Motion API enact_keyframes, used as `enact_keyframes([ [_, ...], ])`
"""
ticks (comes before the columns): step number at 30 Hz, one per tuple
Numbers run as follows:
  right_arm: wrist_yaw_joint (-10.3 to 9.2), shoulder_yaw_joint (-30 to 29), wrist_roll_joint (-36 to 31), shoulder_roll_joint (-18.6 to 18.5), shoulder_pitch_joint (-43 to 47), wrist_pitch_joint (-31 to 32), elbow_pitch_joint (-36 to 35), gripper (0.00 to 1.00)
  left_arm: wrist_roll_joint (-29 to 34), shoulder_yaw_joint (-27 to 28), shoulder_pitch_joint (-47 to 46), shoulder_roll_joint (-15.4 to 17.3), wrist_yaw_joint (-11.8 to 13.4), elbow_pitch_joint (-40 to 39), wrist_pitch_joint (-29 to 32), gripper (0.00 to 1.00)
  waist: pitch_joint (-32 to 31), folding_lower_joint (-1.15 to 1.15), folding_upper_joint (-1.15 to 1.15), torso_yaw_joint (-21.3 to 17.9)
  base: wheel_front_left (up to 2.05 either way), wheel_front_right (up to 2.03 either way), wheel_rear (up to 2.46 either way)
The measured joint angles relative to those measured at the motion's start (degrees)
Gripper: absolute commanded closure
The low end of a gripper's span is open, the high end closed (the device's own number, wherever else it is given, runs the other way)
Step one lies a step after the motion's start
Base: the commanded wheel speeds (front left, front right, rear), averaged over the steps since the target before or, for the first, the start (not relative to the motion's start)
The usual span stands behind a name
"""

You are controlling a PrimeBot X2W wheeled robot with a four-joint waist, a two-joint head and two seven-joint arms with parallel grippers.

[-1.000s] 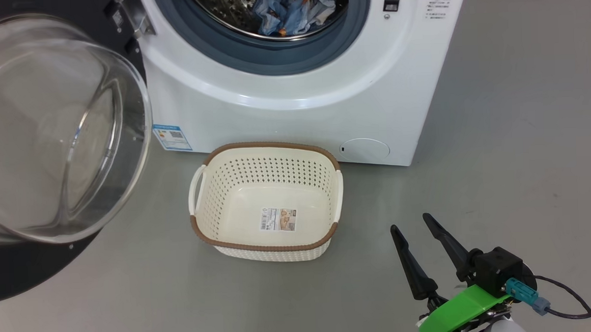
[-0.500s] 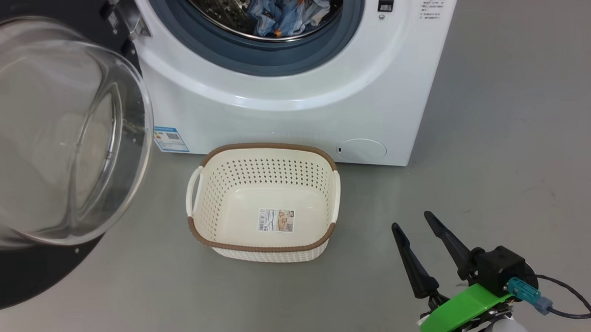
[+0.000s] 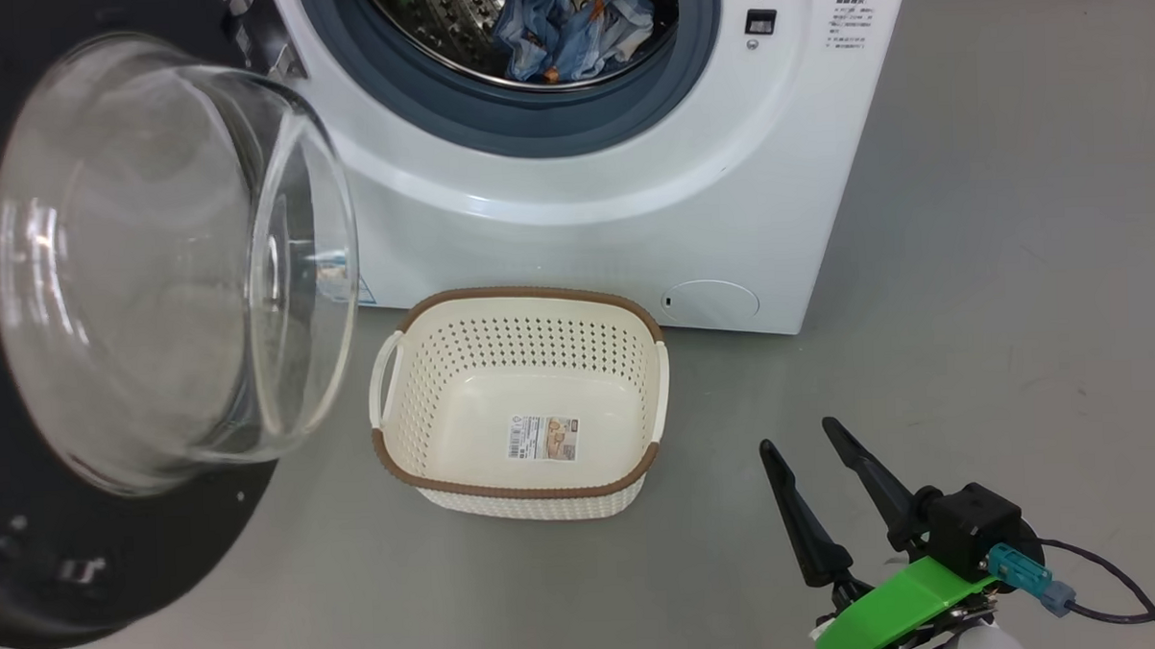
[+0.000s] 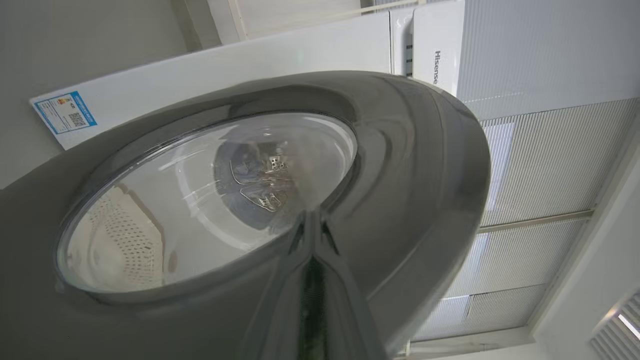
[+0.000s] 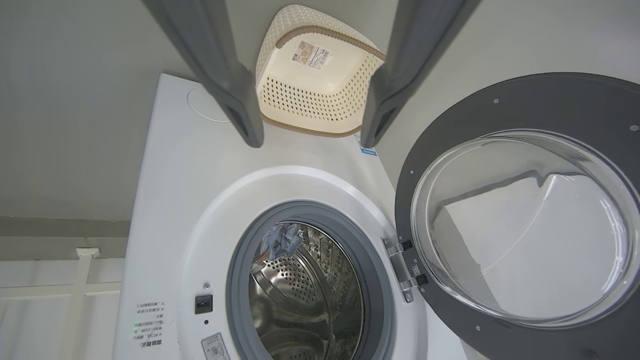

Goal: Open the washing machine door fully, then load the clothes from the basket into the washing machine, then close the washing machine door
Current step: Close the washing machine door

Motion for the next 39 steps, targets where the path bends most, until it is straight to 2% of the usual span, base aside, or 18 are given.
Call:
enact_keyframes([
  [5,0.0,0.1,0.2,0.0,0.0,0.0,0.0,0.0,-2.6,-1.1,4.2,-3.8,0.2,-8.1,4.5,1.0,-0.2,0.0,0.0,-0.5,0.0,0.0,0.0],
  [13,0.0,0.5,1.0,0.0,0.0,0.0,-0.1,0.0,-3.8,-4.2,9.8,-12.4,1.6,-21.5,4.3,1.0,-0.4,0.0,0.0,-1.9,0.0,0.0,0.0],
  [19,0.0,0.7,1.1,0.0,0.1,0.0,-0.4,0.0,-3.6,-7.9,13.3,-20.3,2.3,-30.0,1.9,1.0,-0.7,0.0,0.0,-5.0,0.0,0.0,0.0],
  [23,0.0,0.5,1.1,0.0,0.4,0.0,-0.8,0.0,-3.1,-8.5,13.8,-21.9,2.3,-31.7,-1.2,1.0,-0.8,0.0,0.0,-7.5,0.0,0.0,0.0],
  [29,0.0,0.3,1.1,0.0,0.5,0.0,-1.2,0.0,-2.6,-10.2,13.7,-22.5,2.2,-31.6,-3.7,1.0,-0.5,0.0,0.0,-11.0,0.0,0.0,0.0],
  [39,0.0,0.7,1.6,0.0,0.5,0.0,-2.7,0.0,0.0,-12.3,8.5,-23.4,1.4,-27.5,-10.1,1.0,0.6,0.0,0.0,-18.4,0.0,0.0,0.0],
])
